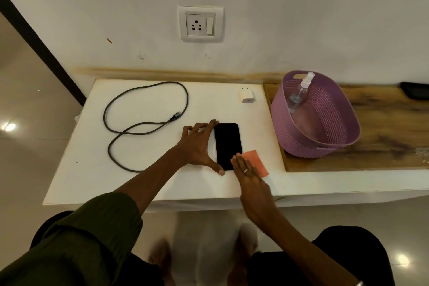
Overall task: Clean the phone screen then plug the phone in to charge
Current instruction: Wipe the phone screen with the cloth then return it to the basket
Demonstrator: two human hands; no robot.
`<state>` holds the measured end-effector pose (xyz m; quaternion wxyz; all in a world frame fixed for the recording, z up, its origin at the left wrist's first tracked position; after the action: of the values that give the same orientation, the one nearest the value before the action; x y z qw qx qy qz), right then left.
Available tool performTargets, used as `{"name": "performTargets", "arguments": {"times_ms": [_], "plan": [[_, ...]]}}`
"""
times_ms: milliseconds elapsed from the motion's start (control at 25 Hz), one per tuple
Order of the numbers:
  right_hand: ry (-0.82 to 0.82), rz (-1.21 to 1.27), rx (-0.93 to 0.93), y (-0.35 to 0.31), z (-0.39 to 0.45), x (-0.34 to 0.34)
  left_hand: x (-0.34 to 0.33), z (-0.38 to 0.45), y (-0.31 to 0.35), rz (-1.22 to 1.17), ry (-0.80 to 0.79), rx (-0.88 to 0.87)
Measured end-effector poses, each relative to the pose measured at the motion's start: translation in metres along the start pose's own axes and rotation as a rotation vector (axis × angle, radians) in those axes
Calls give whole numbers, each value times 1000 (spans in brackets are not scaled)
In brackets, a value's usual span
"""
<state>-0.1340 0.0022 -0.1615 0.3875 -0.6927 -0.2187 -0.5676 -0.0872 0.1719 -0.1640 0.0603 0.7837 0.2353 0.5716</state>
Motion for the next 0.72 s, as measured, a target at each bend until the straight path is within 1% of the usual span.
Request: {"name": "performTargets", "arguments": {"times_ms": [80,120,200,360,520,600,720], "plan": [[-37,-9,119,-21,4,-8,0,1,1,12,13,-15],[-28,-6,165,-26,5,-8,1,2,1,20,23,-18],[15,14,192,-25,5,-2,1,2,1,29,24,-16],[-47,-66,250,-27,0,3,0,2,-1,10,15,-4],[-76,-134,149,-10,-12,-4,-2,4,0,-2,-16,29],[-121,-104,65,4,-21,-12,-2,3,-1,-18,-17,37],[-139,-82,-48,13,-21,-8,-2,3,-1,-33,-22,38]]}}
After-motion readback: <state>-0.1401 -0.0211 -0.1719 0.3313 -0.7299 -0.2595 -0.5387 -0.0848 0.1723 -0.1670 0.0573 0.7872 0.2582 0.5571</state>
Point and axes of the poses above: each hand's wrist, its own z-axis towards the middle knuckle, its own x-axis out of the back of the hand, y = z × x, the point moved 10 cm from there along z, towards the middle knuckle, and after that the axes turned 13 degrees about x, right-handed, at the moved point
